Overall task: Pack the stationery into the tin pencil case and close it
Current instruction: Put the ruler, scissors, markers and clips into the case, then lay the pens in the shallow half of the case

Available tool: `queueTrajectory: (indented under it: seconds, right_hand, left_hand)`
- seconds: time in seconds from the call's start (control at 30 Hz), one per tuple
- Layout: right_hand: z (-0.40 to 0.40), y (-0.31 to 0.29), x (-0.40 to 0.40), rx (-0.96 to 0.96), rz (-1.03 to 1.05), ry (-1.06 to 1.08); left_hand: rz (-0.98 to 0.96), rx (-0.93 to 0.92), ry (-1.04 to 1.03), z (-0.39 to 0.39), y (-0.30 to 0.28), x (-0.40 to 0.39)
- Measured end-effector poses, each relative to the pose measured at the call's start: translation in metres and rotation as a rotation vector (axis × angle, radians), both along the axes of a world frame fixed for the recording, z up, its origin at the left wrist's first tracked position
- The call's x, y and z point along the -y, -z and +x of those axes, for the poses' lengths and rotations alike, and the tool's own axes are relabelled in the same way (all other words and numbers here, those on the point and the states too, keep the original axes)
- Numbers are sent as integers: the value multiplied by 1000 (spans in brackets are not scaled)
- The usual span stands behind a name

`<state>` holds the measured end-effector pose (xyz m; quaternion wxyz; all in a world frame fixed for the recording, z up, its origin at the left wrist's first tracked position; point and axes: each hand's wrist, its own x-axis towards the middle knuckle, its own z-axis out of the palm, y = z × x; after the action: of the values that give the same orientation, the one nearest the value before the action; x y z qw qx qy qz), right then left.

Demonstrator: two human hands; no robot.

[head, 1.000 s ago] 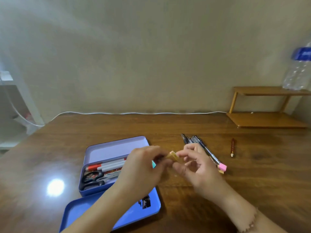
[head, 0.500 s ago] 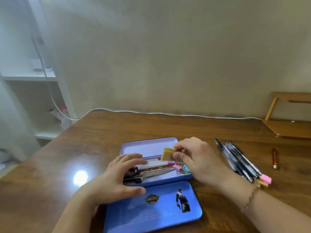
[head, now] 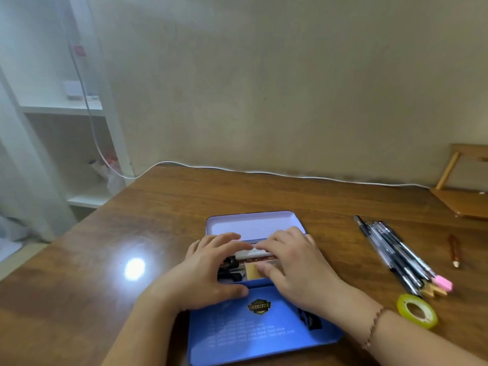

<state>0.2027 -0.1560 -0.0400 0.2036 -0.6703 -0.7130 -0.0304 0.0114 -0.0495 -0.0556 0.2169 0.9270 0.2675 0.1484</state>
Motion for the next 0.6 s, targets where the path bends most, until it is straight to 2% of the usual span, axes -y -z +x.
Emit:
queueTrajectory:
  seconds: [0.23,0.27,0.33,0.37,0.4,0.43,0.5,0.6]
  right_hand:
    - [0,5,22,-19,11,-149]
    - [3,3,27,-30,28,-149]
    - [18,-4,37,-86,123,-83]
    - [33,-8,44,-88,144,-6]
    - [50,-13,51,-64,130,94]
    - [69,-16,58,-32,81,204]
    - [106,-17,75,13,-30,416]
    - [139,-9,92,98,-24,625]
  left_hand:
    - [44,66,83,1,-8,6]
    - [56,155,93,0,-12,7]
    - [116,457,37,-4,-22,8]
    - [143,601,-30,-6,-27,10]
    - [169,665,-90,-9,-31,12]
    - [207,642,-126,-13,-34,15]
    - [290,421,-147,-22,-32,22]
    - [364,104,-205,-40,-18,38]
